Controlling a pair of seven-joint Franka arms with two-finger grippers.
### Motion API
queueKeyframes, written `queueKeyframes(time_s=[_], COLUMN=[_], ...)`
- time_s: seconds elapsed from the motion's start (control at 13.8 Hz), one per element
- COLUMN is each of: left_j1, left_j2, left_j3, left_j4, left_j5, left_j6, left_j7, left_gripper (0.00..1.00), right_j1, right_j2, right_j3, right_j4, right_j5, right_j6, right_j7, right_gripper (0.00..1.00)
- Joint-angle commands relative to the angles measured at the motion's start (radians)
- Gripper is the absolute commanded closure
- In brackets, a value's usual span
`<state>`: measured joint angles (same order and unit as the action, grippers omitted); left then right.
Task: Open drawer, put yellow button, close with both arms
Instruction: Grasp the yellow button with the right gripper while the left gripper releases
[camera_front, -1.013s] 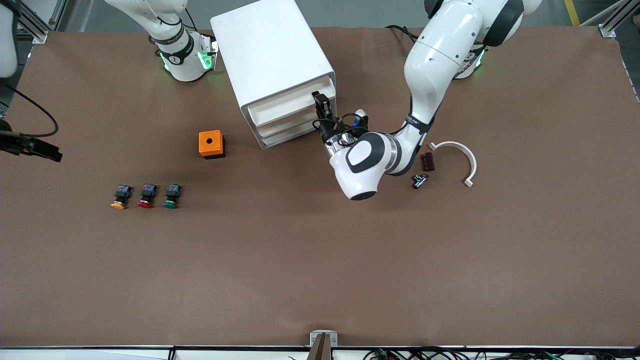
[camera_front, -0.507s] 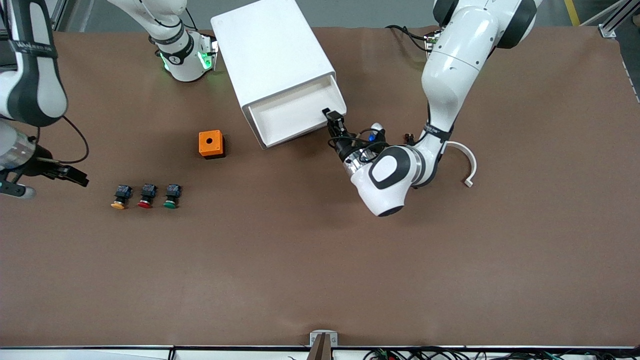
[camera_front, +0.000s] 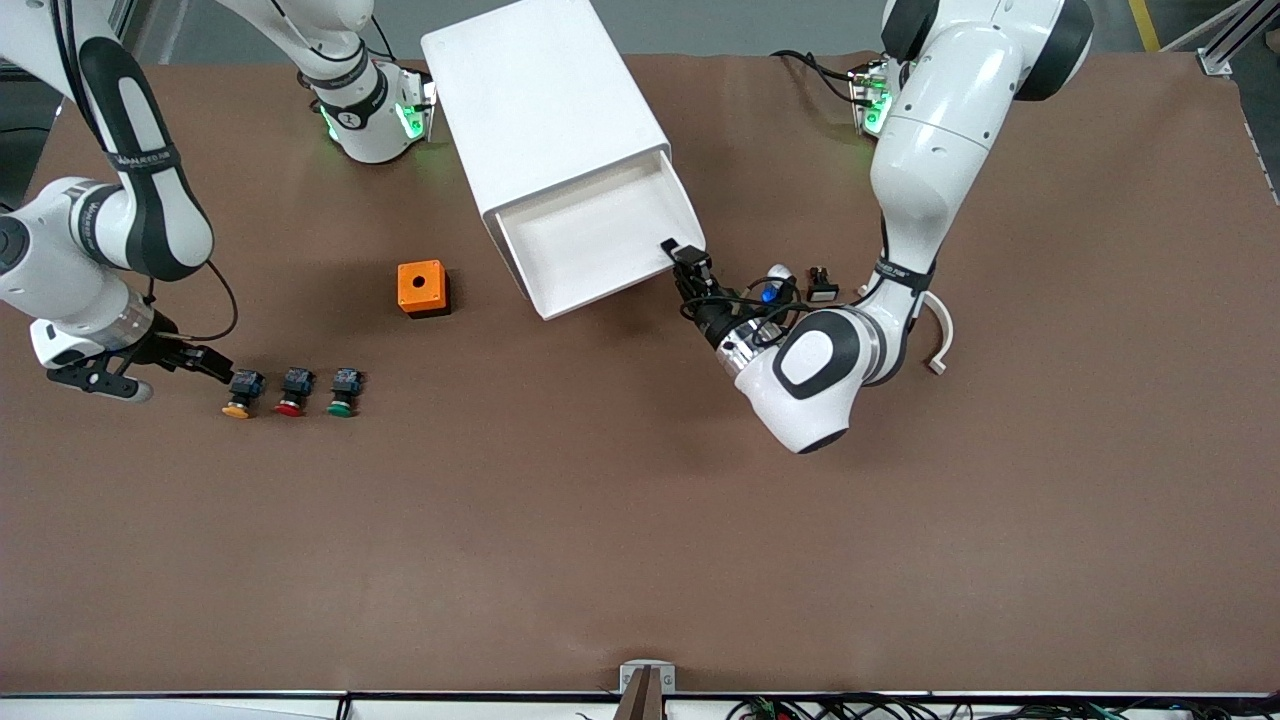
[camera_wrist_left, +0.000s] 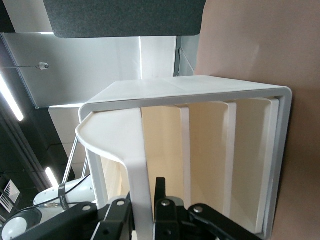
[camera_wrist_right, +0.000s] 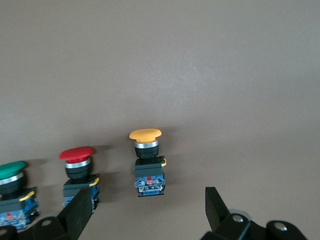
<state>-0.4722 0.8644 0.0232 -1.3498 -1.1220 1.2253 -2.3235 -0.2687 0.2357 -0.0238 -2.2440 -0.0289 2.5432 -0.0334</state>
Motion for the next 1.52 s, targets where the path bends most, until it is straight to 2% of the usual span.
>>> queueKeyframes(time_s=[0.0, 0.07, 0.14, 0.22, 0.29, 0.36, 0.43, 0.8, 1.23, 1.3, 1.45], left_j1=[0.012, 0.014, 0.015, 0.015, 0.015, 0.015, 0.015, 0.040, 0.087, 0.087, 0.078], left_j2=[0.004, 0.004, 0.004, 0.004, 0.004, 0.004, 0.002, -0.008, -0.013, -0.015, -0.028], left_j3=[0.015, 0.015, 0.015, 0.015, 0.015, 0.014, 0.014, 0.008, 0.015, 0.026, 0.067], left_j4=[-0.005, -0.006, -0.006, -0.006, -0.006, -0.006, -0.005, 0.005, 0.075, 0.086, 0.093], left_j5=[0.016, 0.016, 0.016, 0.016, 0.015, 0.013, 0.011, 0.004, -0.009, -0.002, 0.001], left_j6=[0.008, 0.008, 0.008, 0.010, 0.011, 0.016, 0.016, 0.016, 0.022, 0.037, 0.072], left_j7=[0.032, 0.032, 0.032, 0.032, 0.033, 0.033, 0.035, 0.186, 0.585, 0.664, 0.845], left_gripper=[0.86, 0.86, 0.81, 0.53, 0.17, 0.14, 0.00, 0.00, 0.00, 0.00, 0.00], right_j1=[-0.021, -0.021, -0.023, -0.027, -0.027, -0.027, -0.027, -0.026, -0.020, -0.018, -0.018], right_j2=[0.025, 0.037, 0.056, 0.074, 0.085, 0.092, 0.106, 0.140, 0.171, 0.171, 0.171], right_j3=[0.018, 0.018, 0.018, 0.019, 0.019, 0.019, 0.019, 0.021, 0.019, 0.019, 0.019], right_j4=[-0.009, -0.032, -0.054, -0.068, -0.074, -0.074, -0.074, -0.074, -0.068, -0.069, -0.069], right_j5=[0.056, 0.069, 0.069, 0.069, 0.070, 0.072, 0.084, 0.087, 0.087, 0.087, 0.087], right_j6=[0.024, 0.079, 0.138, 0.185, 0.199, 0.203, 0.206, 0.241, 0.242, 0.241, 0.238], right_j7=[-0.042, -0.057, -0.068, -0.075, -0.075, -0.075, -0.075, -0.075, -0.075, -0.075, -0.074], right_gripper=[0.00, 0.00, 0.00, 0.00, 0.00, 0.00, 0.00, 0.00, 0.00, 0.12, 0.57])
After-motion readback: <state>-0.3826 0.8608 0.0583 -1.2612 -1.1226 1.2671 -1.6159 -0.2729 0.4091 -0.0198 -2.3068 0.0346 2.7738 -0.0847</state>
